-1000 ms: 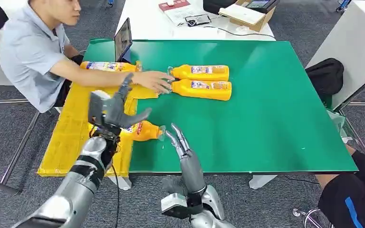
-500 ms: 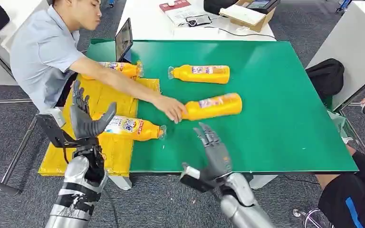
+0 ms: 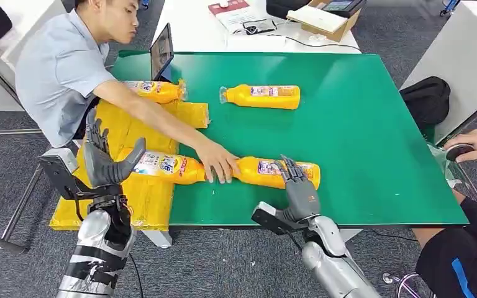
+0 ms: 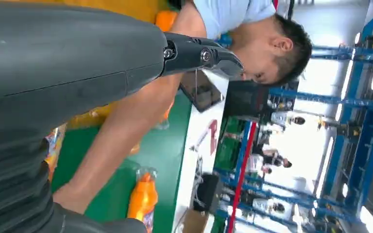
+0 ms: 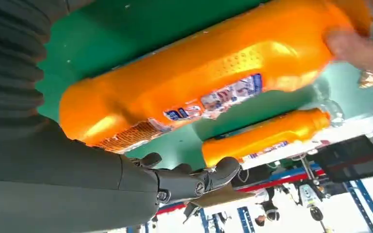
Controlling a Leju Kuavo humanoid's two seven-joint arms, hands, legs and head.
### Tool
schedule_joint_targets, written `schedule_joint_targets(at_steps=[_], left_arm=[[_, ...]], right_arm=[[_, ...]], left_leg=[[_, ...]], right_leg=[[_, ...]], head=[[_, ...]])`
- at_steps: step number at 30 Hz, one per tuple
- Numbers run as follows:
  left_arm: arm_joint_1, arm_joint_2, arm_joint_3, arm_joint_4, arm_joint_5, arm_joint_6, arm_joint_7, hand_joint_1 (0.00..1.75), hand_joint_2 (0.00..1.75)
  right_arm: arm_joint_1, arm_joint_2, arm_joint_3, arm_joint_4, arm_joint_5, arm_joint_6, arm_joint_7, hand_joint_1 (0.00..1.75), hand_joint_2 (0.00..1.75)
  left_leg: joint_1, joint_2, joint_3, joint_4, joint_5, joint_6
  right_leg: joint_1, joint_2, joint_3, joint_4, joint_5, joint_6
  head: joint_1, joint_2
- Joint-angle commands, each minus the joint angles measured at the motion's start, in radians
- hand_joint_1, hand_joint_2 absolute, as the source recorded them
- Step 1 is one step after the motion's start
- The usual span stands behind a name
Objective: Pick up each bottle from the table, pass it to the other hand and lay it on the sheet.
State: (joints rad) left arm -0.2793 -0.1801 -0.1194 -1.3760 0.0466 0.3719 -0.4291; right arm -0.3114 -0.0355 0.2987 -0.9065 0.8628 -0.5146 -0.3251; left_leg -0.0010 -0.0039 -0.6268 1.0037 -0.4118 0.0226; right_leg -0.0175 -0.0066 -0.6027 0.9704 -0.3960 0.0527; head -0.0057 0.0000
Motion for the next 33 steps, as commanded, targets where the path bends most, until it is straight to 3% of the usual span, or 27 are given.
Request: schedule_joint_targets(at_steps=[1,6,18,24,30,33], left_arm=[[-0.023,0.031,-0.019,0.045,-0.089,0.071,-0.026,0.0,1.75],[-0.061,0.033,-0.024,0.075,-0.104,0.053,-0.012,0.0,1.75],[-0.063,0.03,-0.027,0.083,-0.103,0.048,-0.009,0.0,1.75],[-0.11,0.025,-0.048,0.139,-0.104,0.0,0.015,0.0,1.75],[-0.165,0.03,-0.055,0.222,-0.097,-0.028,0.032,0.0,1.75],[-0.161,0.039,-0.049,0.222,-0.121,-0.034,0.047,0.0,1.75]], right_arm=[[-0.215,0.046,0.0,0.314,0.091,0.012,0.036,0.0,1.75],[-0.29,0.081,0.042,0.441,0.142,0.074,0.106,0.0,1.75],[-0.301,0.078,0.045,0.46,0.147,0.08,0.118,0.0,1.75],[-0.446,0.09,0.078,0.576,0.231,0.128,0.283,0.0,1.75],[-0.509,0.11,0.049,0.627,0.211,0.298,0.318,0.0,1.75],[-0.522,0.111,0.139,0.662,0.321,0.448,0.49,0.0,1.75]], left_leg=[[0.0,0.003,0.002,0.0,0.0,-0.001],[0.001,0.003,0.004,0.0,-0.001,-0.001],[0.001,0.001,0.004,0.001,-0.001,-0.001],[0.0,0.001,0.002,0.002,0.0,-0.001],[0.0,0.001,0.002,0.001,0.001,-0.001],[0.001,0.0,0.004,0.001,0.001,-0.001]], right_leg=[[0.0,0.003,0.001,0.0,0.0,-0.001],[0.001,0.003,0.003,0.0,0.0,-0.002],[0.001,0.001,0.004,0.001,-0.001,-0.002],[0.0,0.002,0.001,0.002,-0.001,-0.002],[0.0,0.001,0.001,0.002,0.0,-0.001],[0.001,0.0,0.003,0.001,0.0,-0.001]], head=[[0.0,0.0],[0.0,0.0],[0.0,0.0],[0.0,0.0],[0.0,0.0],[0.0,0.0]])
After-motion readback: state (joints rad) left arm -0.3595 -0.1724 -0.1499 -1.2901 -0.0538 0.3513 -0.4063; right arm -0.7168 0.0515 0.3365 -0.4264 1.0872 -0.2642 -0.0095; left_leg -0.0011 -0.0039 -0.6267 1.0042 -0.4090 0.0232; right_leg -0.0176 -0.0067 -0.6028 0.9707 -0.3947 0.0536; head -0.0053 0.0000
